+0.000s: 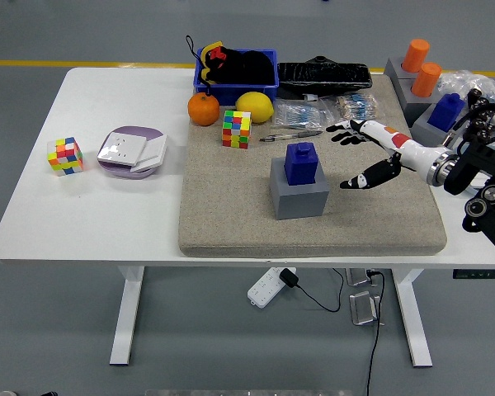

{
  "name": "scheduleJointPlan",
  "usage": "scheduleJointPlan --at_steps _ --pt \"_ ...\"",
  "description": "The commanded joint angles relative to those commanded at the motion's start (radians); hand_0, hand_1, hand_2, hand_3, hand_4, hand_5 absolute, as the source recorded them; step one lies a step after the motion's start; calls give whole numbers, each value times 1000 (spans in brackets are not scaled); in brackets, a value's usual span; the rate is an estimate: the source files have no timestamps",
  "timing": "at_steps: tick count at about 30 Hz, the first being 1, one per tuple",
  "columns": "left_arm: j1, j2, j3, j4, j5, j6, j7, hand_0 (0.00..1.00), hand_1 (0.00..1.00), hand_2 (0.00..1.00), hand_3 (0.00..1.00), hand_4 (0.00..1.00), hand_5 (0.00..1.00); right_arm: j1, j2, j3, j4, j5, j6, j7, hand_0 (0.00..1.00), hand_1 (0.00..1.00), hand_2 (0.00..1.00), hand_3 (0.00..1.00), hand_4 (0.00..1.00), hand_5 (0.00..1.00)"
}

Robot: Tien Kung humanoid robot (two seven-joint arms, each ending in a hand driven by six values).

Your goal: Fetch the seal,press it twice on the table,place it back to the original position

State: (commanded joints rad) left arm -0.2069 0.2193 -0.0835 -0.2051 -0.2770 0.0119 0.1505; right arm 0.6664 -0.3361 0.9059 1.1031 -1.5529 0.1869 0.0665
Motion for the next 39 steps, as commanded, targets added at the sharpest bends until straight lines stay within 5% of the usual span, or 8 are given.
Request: scheduleJointPlan --at_steps 24,39 --pt "-6 2 27 -1 -11 -1 1 810 804 774 814 689 436 92 99 -115 -118 45 -47 35 851 781 768 834 951 2" --pt "-8 2 28 -1 -10 -1 1 810 804 775 814 689 436 99 111 -144 -141 60 -66 33 793 717 704 766 910 2"
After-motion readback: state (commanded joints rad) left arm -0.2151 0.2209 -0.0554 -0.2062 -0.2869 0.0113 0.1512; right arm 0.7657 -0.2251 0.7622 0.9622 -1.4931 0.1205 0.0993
